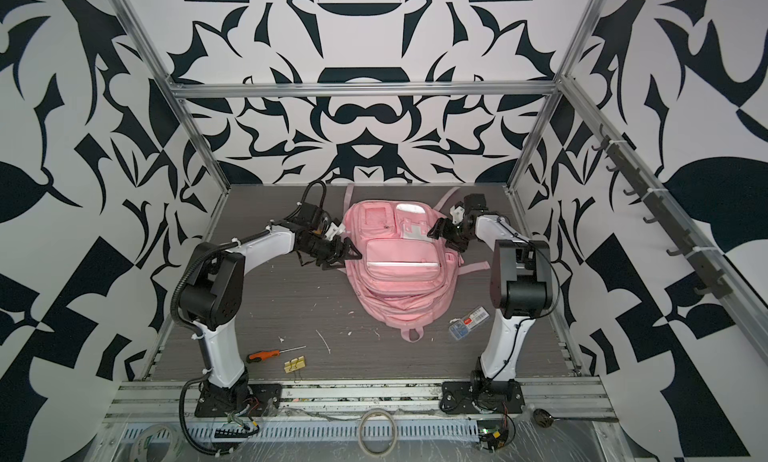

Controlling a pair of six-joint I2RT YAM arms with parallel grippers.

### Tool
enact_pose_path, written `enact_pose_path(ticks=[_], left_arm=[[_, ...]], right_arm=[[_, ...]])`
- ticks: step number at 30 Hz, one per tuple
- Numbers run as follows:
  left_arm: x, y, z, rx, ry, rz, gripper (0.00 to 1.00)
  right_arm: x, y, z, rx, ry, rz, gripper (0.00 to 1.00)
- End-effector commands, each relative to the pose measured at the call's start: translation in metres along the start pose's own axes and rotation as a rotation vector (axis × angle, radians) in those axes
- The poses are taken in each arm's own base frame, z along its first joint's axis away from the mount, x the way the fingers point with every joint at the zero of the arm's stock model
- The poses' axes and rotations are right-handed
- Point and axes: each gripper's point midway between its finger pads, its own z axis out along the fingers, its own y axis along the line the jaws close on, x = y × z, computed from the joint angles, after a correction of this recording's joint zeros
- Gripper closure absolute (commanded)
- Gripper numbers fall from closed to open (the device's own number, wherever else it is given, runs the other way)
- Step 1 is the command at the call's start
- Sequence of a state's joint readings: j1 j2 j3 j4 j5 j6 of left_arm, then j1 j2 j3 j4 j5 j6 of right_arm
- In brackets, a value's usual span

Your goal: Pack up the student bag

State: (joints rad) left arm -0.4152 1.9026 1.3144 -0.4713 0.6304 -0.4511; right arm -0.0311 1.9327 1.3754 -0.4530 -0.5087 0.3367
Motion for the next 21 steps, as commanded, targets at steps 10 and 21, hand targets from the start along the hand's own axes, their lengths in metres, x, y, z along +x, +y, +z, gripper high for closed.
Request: enact_pose_path(ticks=[10,21], left_arm=[[0.024,-0.016,-0.066,-0.218,-0.028,0.544,0.27],[-0.009,-0.014,-0.026,-0.202,0.044,0.668,0.33]], right_arm=[[0.015,0.054,-0.091,0.218,-0.056,-0.341,0.30],[0.071,0.070,-0.089,0.326,0.067,-0.467,0.24]])
